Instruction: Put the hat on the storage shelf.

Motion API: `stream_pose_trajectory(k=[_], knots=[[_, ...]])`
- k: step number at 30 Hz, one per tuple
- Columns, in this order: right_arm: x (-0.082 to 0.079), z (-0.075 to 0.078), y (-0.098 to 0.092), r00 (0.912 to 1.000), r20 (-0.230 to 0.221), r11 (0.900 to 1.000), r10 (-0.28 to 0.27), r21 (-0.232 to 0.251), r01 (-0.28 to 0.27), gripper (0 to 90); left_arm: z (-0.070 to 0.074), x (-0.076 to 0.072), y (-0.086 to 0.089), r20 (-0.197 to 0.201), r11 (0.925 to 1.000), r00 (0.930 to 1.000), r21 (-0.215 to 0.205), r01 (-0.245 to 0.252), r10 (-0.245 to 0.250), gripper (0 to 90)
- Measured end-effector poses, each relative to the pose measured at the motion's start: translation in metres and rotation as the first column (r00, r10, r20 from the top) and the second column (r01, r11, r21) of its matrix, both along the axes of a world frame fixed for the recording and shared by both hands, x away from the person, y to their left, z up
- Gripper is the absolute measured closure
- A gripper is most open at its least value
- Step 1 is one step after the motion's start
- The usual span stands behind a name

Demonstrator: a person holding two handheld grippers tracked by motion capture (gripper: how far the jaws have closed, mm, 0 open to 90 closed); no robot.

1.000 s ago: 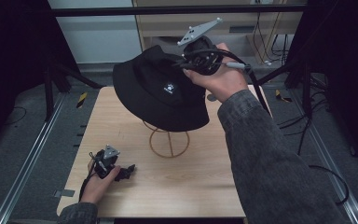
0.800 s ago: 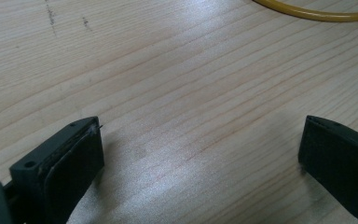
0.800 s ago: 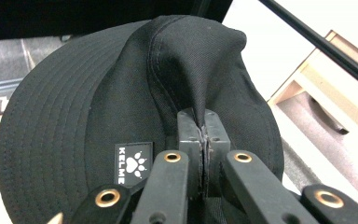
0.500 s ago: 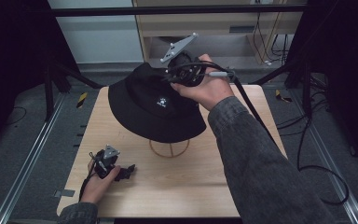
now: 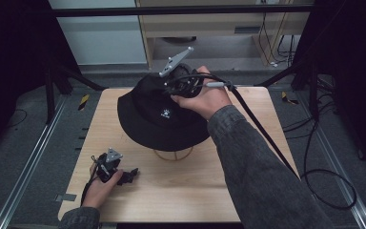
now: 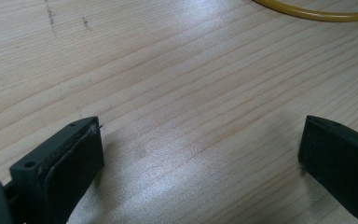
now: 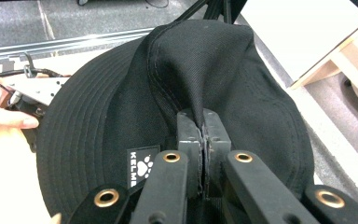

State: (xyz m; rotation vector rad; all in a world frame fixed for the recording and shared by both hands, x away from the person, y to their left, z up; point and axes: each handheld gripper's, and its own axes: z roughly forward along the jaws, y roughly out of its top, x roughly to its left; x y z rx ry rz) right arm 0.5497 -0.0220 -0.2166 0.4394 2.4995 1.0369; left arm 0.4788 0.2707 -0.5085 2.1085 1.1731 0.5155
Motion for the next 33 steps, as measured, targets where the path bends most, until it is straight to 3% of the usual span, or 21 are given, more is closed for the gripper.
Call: stream_pose_trajectory(k=[15, 20, 25, 33], knots=[[0.002, -0.015, 0.007, 0.9995, -0.031, 1.0, 0.009, -0.017, -0.009, 86.0, 0.0, 0.0, 0.0, -0.002, 1.0, 1.0, 0.005, 0.003, -0.003, 0.0], [0.001, -0.015, 0.005, 0.9991, -0.042, 1.0, 0.01, 0.014, -0.009, 75.2, 0.0, 0.0, 0.0, -0.002, 1.0, 1.0, 0.004, 0.003, -0.003, 0.0], [0.0, -0.012, 0.0, 0.9987, -0.05, 0.998, -0.01, 0.056, 0.013, 57.9, 0.0, 0.0, 0.0, -0.001, 1.0, 1.0, 0.004, 0.001, -0.001, 0.0], [-0.001, -0.009, -0.009, 0.9974, -0.067, 0.993, -0.028, 0.114, 0.035, 47.7, 0.0, 0.0, 0.0, -0.003, 1.0, 1.0, 0.004, 0.003, -0.003, 0.0]])
